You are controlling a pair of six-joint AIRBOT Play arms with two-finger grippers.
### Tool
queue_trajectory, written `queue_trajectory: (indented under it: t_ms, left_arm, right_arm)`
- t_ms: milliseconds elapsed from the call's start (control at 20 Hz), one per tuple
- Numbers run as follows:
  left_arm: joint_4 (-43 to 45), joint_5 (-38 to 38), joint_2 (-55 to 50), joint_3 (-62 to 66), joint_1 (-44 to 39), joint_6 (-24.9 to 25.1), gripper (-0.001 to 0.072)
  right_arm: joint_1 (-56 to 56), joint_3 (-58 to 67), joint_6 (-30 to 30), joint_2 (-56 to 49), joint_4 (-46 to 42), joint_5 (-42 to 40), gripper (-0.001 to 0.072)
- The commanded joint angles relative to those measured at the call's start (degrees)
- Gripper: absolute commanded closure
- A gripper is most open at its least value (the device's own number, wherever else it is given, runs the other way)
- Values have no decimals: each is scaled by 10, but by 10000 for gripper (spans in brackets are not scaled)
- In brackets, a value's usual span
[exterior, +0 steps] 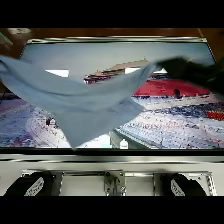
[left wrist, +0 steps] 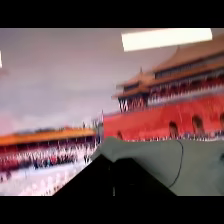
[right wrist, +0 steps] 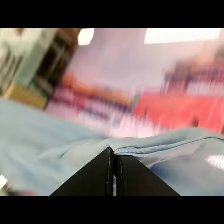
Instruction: Fold the shirts.
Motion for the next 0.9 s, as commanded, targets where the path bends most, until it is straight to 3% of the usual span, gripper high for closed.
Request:
queue_trajectory:
  t_ms: [0, 200, 450, 600, 850]
  left_arm:
    - [-19, 18, 19, 192, 0, 1, 671]
    - [-21, -53, 45, 235, 0, -14, 671]
    - [-21, -291, 47, 174, 0, -34, 671]
    - [-24, -354, 47, 91, 0, -49, 671]
    - [-122, -314, 44, -103, 0, -54, 671]
  right_arm:
    - [-24, 190, 15, 77, -69, -198, 651]
    - [-24, 306, 42, 68, -125, -283, 651]
    - [-24, 309, 124, 5, -134, -298, 652]
    - [-24, 309, 184, -82, -122, -233, 652]
    - [-9, 309, 187, -264, -47, -73, 651]
